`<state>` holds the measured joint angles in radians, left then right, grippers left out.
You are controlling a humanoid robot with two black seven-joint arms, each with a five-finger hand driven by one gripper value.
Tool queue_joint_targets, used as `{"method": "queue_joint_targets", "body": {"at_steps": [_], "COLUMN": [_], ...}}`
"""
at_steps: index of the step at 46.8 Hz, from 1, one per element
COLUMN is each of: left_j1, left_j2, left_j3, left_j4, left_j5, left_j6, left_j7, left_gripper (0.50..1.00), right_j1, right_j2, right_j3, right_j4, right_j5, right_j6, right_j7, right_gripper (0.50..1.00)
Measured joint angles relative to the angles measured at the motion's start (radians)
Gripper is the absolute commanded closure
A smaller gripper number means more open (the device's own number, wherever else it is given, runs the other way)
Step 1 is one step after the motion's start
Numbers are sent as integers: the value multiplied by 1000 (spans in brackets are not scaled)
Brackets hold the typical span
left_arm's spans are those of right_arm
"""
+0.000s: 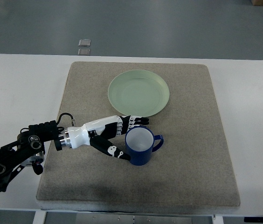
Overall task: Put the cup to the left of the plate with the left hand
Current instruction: 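Close the left hand fingers around the blue mug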
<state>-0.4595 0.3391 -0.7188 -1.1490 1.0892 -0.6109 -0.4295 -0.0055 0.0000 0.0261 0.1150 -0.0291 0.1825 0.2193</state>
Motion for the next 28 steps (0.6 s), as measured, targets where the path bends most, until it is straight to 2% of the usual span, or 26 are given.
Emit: {"method": "queue_joint_targets", "body": {"at_steps": [18,25,28], "left_j1": [-7,-7,-7], "left_j2": [-18,-23,-24], "left_j3": [6,6,6], "left_j4": [0,-1,-1], "left_j5": [0,0,0], "left_j6": [0,0,0], "left_j7": [0,0,0], "left_gripper": [504,519,544], "right_j1": [-1,0,0], "right_j2": [0,0,0], "right_j3": [0,0,0], "right_j4": [0,0,0], "right_j5": [0,0,0], "right_j6": [0,0,0], "right_j7": [0,0,0], "right_gripper": [568,568,568]}}
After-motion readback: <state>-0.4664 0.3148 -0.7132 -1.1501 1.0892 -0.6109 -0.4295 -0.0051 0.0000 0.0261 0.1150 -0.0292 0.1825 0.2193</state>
